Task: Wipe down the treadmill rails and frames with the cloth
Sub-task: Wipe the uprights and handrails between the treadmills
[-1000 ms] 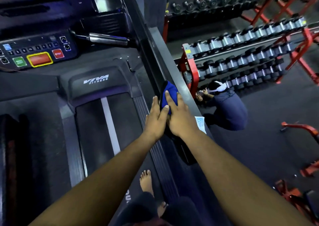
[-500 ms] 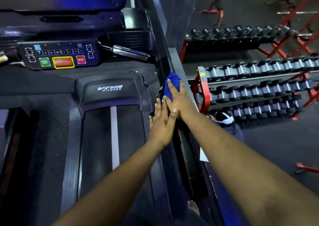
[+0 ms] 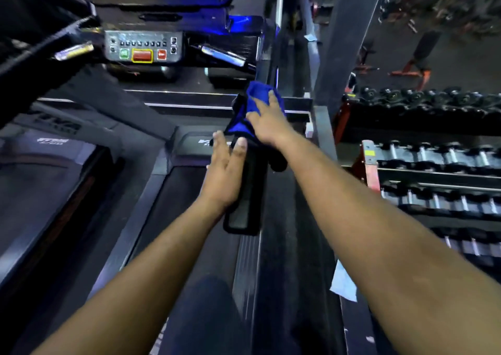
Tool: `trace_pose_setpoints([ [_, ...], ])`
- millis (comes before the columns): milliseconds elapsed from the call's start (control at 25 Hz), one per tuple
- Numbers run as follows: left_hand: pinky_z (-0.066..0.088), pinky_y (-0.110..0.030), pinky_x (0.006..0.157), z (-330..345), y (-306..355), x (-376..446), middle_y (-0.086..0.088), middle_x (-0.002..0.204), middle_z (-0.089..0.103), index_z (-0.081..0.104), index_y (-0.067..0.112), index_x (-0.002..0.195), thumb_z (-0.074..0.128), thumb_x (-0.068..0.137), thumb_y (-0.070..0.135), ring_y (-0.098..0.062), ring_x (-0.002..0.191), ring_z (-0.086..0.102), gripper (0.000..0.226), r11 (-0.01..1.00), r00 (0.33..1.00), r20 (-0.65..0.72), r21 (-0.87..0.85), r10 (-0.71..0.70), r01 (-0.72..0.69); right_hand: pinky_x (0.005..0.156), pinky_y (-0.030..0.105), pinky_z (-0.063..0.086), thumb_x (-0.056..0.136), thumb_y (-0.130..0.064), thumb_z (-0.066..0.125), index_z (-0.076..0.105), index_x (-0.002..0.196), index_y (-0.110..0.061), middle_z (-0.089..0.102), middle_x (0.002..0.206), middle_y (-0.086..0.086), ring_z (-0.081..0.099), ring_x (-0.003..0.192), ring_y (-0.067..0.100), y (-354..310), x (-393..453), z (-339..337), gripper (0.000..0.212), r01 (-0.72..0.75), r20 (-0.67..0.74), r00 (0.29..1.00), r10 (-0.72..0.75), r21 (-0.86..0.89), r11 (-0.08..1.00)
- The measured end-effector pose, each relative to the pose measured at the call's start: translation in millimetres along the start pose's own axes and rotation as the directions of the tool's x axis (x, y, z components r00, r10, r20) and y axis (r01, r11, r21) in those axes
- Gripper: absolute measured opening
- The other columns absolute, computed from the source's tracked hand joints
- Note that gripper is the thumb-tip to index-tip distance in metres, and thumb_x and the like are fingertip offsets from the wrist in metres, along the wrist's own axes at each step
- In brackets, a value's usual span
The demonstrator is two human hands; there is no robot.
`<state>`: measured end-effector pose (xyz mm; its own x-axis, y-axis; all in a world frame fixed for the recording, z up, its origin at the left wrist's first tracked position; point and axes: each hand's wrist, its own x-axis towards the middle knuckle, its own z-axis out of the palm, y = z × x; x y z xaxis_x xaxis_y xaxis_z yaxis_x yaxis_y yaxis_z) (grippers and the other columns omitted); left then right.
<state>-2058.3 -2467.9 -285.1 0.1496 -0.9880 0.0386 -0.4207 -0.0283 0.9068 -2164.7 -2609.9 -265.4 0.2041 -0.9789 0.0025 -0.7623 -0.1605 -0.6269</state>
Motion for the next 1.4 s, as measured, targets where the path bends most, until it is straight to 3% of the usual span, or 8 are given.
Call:
trace_pose_setpoints([
  [120, 0.006, -0.041, 0.126, 1, 11, -41, -0.004, 0.168, 0.005, 0.001, 0.015, 0.159, 0.034, 0.097, 0.060, -0.014, 0.154, 0.005, 0.083, 0.996, 0.991, -0.132, -0.084, -0.002, -0.009, 0.123, 0.040, -0.006, 0.103, -0.033, 0.044, 0.028, 0.156, -0.027, -0.010, 0.166, 0.013, -0.007, 0.153, 0.034, -7, -83, 11, 0.056, 0.063, 0.046, 0.997, -0.067, 0.085, 0.994],
  [320, 0.012, -0.042, 0.126, 13, 24, -80, -0.006, 0.166, 0.015, 0.022, 0.019, 0.157, 0.034, 0.083, 0.069, -0.015, 0.153, 0.013, 0.091, 0.968, 0.932, -0.349, -0.251, -0.099, 0.009, 0.122, 0.048, -0.001, 0.102, -0.038, 0.048, 0.021, 0.157, -0.035, -0.015, 0.167, -0.002, -0.015, 0.153, 0.028, -5, -191, 35, 0.061, 0.076, -0.006, 0.997, -0.083, 0.452, 0.889],
  [440, 0.012, -0.039, 0.126, 19, 28, -83, -0.003, 0.167, 0.012, 0.020, 0.020, 0.158, 0.033, 0.089, 0.049, -0.013, 0.153, 0.011, 0.075, 0.971, 0.911, -0.405, -0.239, -0.076, -0.025, 0.123, 0.042, -0.004, 0.102, -0.041, 0.048, 0.009, 0.157, -0.039, -0.016, 0.166, -0.002, -0.015, 0.153, 0.018, 2, -221, 50, 0.067, 0.078, -0.049, 0.997, -0.060, 0.626, 0.776],
  [600, 0.019, -0.047, 0.124, 12, 14, -67, 0.006, 0.164, 0.022, 0.030, 0.047, 0.151, 0.046, 0.083, 0.055, -0.013, 0.151, 0.021, 0.070, 0.974, 0.967, -0.228, -0.216, -0.116, 0.066, 0.124, 0.040, -0.008, 0.102, -0.042, 0.048, 0.004, 0.158, -0.037, -0.011, 0.167, 0.001, -0.016, 0.153, 0.018, 18, -171, 41, 0.072, -0.027, 0.037, 0.999, 0.002, 0.702, 0.712],
  [720, 0.021, -0.048, 0.123, 6, -1, -59, 0.006, 0.163, 0.026, 0.044, 0.073, 0.124, 0.055, 0.080, 0.059, -0.014, 0.148, 0.030, 0.048, 0.957, 0.973, -0.169, -0.268, -0.160, 0.111, 0.125, 0.042, -0.008, 0.100, -0.045, 0.044, 0.007, 0.159, -0.030, -0.002, 0.168, 0.000, -0.013, 0.153, 0.015, 32, -147, 39, 0.071, 0.010, -0.003, 1.000, -0.011, 0.736, 0.677],
  [960, 0.011, -0.041, 0.126, 19, 13, -63, 0.007, 0.167, 0.011, 0.020, 0.035, 0.157, 0.043, 0.080, 0.056, -0.001, 0.151, 0.011, 0.083, 0.995, 0.952, -0.296, -0.088, -0.078, 0.054, 0.120, 0.044, -0.009, 0.085, -0.041, 0.039, 0.008, 0.147, -0.054, -0.018, 0.165, -0.011, -0.021, 0.150, 0.014, 23, -198, 51, 0.071, 0.063, 0.028, 0.990, -0.138, 0.787, 0.613],
  [1200, 0.005, -0.040, 0.126, 23, 17, -65, 0.005, 0.167, 0.002, 0.011, 0.027, 0.159, 0.035, 0.077, 0.059, 0.001, 0.150, -0.001, 0.091, 0.999, 0.952, -0.305, 0.026, -0.029, 0.038, 0.115, 0.071, 0.007, 0.090, -0.039, 0.045, 0.044, 0.147, -0.035, -0.003, 0.168, -0.009, -0.019, 0.152, 0.025, 22, -99, 14, 0.058, 0.183, 0.008, 0.979, -0.206, 0.426, 0.886],
  [1400, 0.012, -0.040, 0.125, 23, 12, -69, 0.005, 0.168, 0.007, 0.012, 0.032, 0.158, 0.040, 0.082, 0.054, -0.004, 0.152, 0.009, 0.084, 0.985, 0.902, -0.431, -0.165, -0.031, -0.045, 0.120, 0.061, 0.002, 0.084, -0.052, 0.039, 0.043, 0.147, -0.033, -0.002, 0.165, -0.016, -0.018, 0.153, 0.018, 26, -200, 58, 0.065, 0.294, -0.149, 0.954, -0.259, 0.622, 0.726],
])
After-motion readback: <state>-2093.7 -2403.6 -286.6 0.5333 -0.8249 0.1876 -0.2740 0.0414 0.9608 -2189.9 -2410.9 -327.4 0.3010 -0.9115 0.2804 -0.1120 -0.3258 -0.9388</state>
